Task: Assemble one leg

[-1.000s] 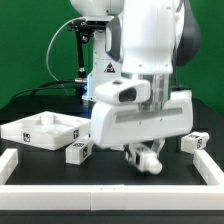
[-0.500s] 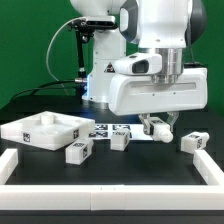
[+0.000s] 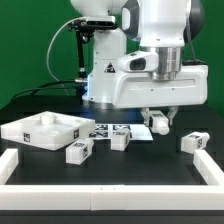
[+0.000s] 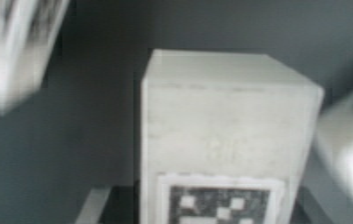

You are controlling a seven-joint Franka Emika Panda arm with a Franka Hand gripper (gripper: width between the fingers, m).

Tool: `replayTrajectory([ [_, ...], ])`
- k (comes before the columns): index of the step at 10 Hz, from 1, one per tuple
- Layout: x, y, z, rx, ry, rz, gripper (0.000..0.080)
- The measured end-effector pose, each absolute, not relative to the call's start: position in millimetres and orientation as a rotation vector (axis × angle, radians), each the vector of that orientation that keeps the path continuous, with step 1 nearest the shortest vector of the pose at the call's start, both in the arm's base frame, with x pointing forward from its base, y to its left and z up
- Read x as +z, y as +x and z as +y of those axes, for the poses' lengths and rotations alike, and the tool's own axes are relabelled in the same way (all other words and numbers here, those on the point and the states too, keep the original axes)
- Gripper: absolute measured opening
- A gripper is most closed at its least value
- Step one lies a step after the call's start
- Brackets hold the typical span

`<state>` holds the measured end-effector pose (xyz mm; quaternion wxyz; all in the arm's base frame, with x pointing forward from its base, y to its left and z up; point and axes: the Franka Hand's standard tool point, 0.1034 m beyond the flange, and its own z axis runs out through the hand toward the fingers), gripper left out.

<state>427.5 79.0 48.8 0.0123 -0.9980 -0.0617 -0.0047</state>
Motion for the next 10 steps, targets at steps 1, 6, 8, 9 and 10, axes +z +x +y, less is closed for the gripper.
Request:
replayTrajectory([
  [1, 47.4, 427, 83, -0.053, -3.107, -0.215, 0.0285],
  [6, 28.5, 403, 82, -0.078, -3.105, -0.128, 0.0285],
  [8, 10.4, 387, 83, -0.055, -3.105, -0.12, 0.0285],
  [9, 6.6, 385, 85, -0.054, -3.104, -0.123, 0.0285],
  [10, 5.2, 385, 83, -0.055, -3.105, -0.116, 0.0285],
])
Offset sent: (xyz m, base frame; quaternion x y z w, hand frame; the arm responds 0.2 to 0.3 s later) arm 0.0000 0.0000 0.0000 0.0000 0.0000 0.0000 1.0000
